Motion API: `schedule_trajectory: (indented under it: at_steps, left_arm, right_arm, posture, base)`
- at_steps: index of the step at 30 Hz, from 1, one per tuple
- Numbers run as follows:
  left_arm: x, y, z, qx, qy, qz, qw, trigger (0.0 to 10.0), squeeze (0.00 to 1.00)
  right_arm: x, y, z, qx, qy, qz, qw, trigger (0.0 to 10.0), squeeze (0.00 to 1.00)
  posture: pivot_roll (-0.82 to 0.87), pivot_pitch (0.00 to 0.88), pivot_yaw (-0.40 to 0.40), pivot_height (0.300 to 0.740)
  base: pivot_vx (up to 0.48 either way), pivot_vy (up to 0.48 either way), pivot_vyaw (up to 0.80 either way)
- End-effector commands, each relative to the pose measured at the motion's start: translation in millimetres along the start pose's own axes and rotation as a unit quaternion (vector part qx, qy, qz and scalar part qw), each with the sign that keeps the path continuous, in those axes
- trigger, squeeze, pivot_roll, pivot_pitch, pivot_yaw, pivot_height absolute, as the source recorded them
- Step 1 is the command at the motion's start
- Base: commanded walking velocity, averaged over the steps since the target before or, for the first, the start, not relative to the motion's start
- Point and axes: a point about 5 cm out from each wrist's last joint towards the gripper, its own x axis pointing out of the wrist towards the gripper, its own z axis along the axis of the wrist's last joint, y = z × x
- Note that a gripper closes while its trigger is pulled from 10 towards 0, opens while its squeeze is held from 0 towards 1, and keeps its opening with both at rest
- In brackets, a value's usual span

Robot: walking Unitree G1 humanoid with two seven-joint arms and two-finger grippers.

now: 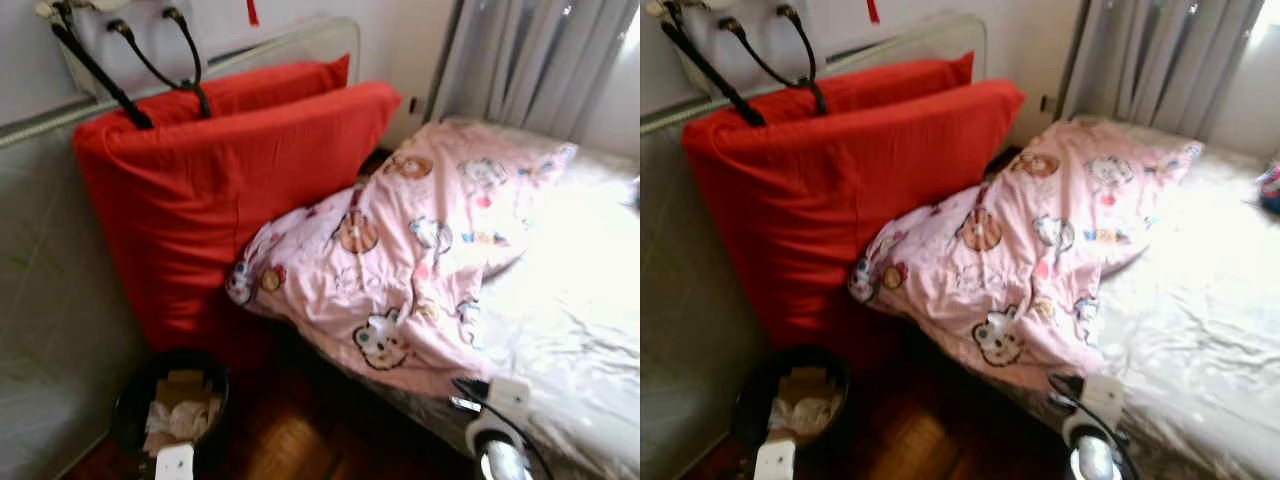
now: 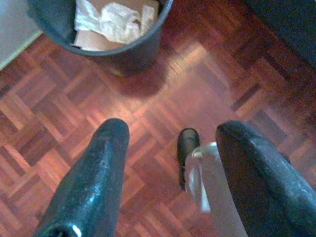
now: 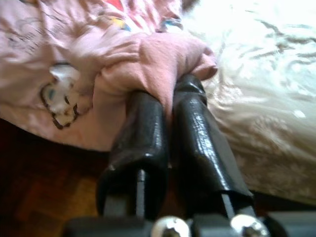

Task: Clean up the room

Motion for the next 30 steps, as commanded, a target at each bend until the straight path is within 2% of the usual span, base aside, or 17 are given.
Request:
schedule_trajectory:
  at_steps: [1, 10, 11, 12, 13, 17, 23, 28, 29, 30]
  left_arm:
    - [-0.1, -1.5, 0, 0.005, -0.002, 0.001, 1.0, 10.0, 0.0]
    - [-0.1, -1.5, 0, 0.006, -0.003, 0.0, 1.0, 10.0, 0.0]
    - [-0.3, -2.3, 0, 0.008, -0.003, -0.001, 1.0, 10.0, 0.0]
    - [-0.3, -2.3, 0, 0.008, -0.003, -0.001, 1.0, 10.0, 0.0]
    - [-0.3, -2.7, 0, 0.01, -0.004, -0.002, 1.0, 10.0, 0.0]
    - [-0.5, -2.6, -1, 0.011, -0.004, -0.002, 1.0, 10.0, 0.0]
    - [-0.5, -2.4, -1, 0.012, -0.005, -0.002, 1.0, 10.0, 0.0]
    - [-0.6, -2.7, -1, 0.014, -0.004, -0.002, 1.0, 10.0, 0.0]
    - [-0.6, -2.7, -1, 0.014, -0.004, -0.002, 1.0, 10.0, 0.0]
    - [-0.6, -2.5, -1, 0.015, -0.005, -0.001, 1.0, 10.0, 0.0]
  right_arm:
    - [4.6, -0.7, 10, -0.005, -0.021, -0.001, 1.0, 10.0, 0.0]
    - [3.4, -4.9, 11, -0.009, -0.033, -0.022, 0.999, 10.0, 0.0]
    - [3.7, -13.5, 16, -0.019, -0.049, -0.057, 0.997, 10.0, 0.0]
    - [3.7, -13.5, 16, -0.019, -0.049, -0.057, 0.997, 10.0, 0.0]
    - [3.8, -24.0, 21, -0.017, -0.067, -0.097, 0.993, 10.0, 0.0]
    - [2.4, -37.8, 28, -0.024, -0.093, -0.14, 0.986, 10.0, 0.0]
    - [-5.0, -46.7, 37, -0.069, -0.149, -0.169, 0.972, 10.0, 0.0]
    - [-15.7, -48.9, 32, -0.131, -0.17, -0.178, 0.96, 10.0, 0.0]
    - [-15.7, -48.9, 32, -0.131, -0.17, -0.178, 0.96, 10.0, 0.0]
    - [-19.5, -48.6, 35, -0.152, -0.192, -0.183, 0.952, 10.0, 0.0]
  posture:
    - [-0.03, 0.0, -0.002, 0.74]
    - [-0.03, 0.0, -0.004, 0.74]
    - [-0.02, 0.0, -0.006, 0.74]
    - [-0.02, 0.0, -0.006, 0.74]
    - [-0.02, 0.0, -0.007, 0.74]
    - [-0.02, 0.0, -0.01, 0.74]
    - [-0.03, 0.001, -0.01, 0.74]
    - [-0.03, 0.0, -0.011, 0.74]
    - [-0.03, 0.0, -0.011, 0.74]
    - [-0.02, 0.002, -0.012, 0.74]
  base:
    - [0.0, 0.0, 0.0]
    - [0.0, 0.0, 0.0]
    - [0.0, 0.0, 0.0]
    - [0.0, 0.0, 0.0]
    - [0.0, 0.0, 0.0]
    - [0.0, 0.0, 0.0]
    - [0.0, 0.0, 0.0]
    - [0.0, 0.0, 0.0]
    - [0.0, 0.0, 0.0]
    - [0.0, 0.0, 0.0]
